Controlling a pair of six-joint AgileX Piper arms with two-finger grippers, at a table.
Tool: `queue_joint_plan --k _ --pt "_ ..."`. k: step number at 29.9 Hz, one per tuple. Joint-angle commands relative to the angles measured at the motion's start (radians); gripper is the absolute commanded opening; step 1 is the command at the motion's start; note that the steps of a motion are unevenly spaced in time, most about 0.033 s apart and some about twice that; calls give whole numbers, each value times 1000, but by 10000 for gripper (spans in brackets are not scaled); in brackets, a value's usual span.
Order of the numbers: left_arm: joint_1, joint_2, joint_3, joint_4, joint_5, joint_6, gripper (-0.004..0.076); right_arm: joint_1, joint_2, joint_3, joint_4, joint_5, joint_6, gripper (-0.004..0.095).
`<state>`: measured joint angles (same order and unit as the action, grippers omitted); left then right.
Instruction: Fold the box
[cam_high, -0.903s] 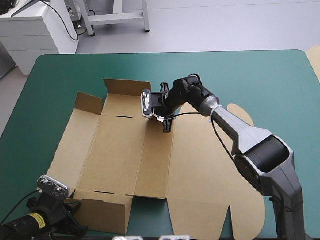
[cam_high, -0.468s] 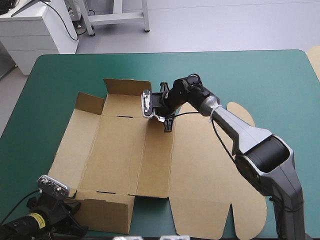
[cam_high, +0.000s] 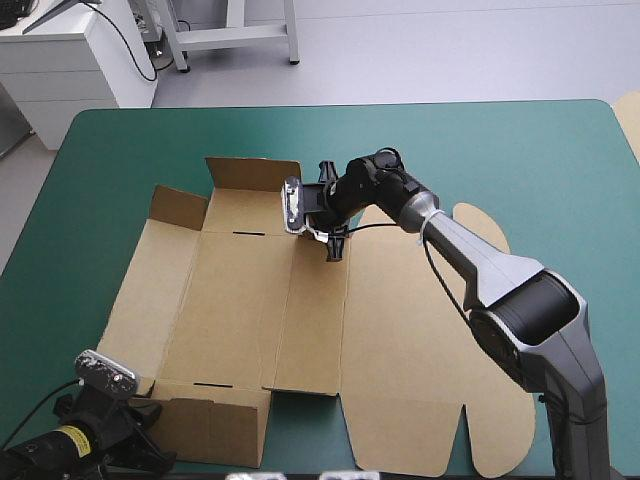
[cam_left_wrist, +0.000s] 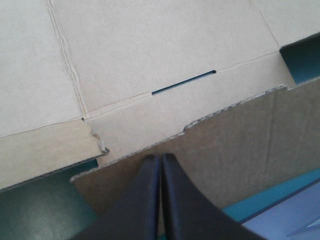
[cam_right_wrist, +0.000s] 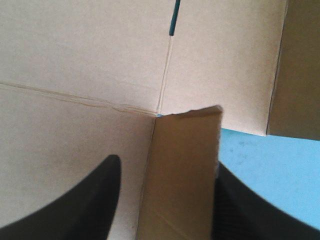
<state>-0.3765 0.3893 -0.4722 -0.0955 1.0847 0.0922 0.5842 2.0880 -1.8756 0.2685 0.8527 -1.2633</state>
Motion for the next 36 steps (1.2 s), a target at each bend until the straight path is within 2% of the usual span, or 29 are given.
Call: queue_joint_plan --k 1,8,13,20,22,25,29,32,36 --pt "-1 9 -24 -10 -44 1 -8 -2 -63 -34 3 -45 59 670" --pt "-1 9 -24 -10 -44 1 -8 -2 -114 -34 -91 -34 207 669" --pt "-1 9 -24 -10 -44 -1 -8 -2 -210 -34 -89 -6 301 669" --pt "-1 9 -24 -10 -44 -1 -8 -13 -337 -34 -113 117 508 653" --pt "-1 9 -24 -10 -44 -1 -8 -32 -366 -34 -136 157 576 600" --pt "-1 9 -24 -10 -44 -1 -8 -67 -396 -34 -209 221 698 462" --pt "-1 9 -24 -10 -44 -1 -8 -145 -424 -34 -303 327 858 189" --pt "-1 9 -24 -10 -44 -1 -8 -219 -444 -32 -249 393 871 -23" --pt "-1 9 -24 -10 -44 -1 -8 -324 -488 -5 -144 391 907 -16"
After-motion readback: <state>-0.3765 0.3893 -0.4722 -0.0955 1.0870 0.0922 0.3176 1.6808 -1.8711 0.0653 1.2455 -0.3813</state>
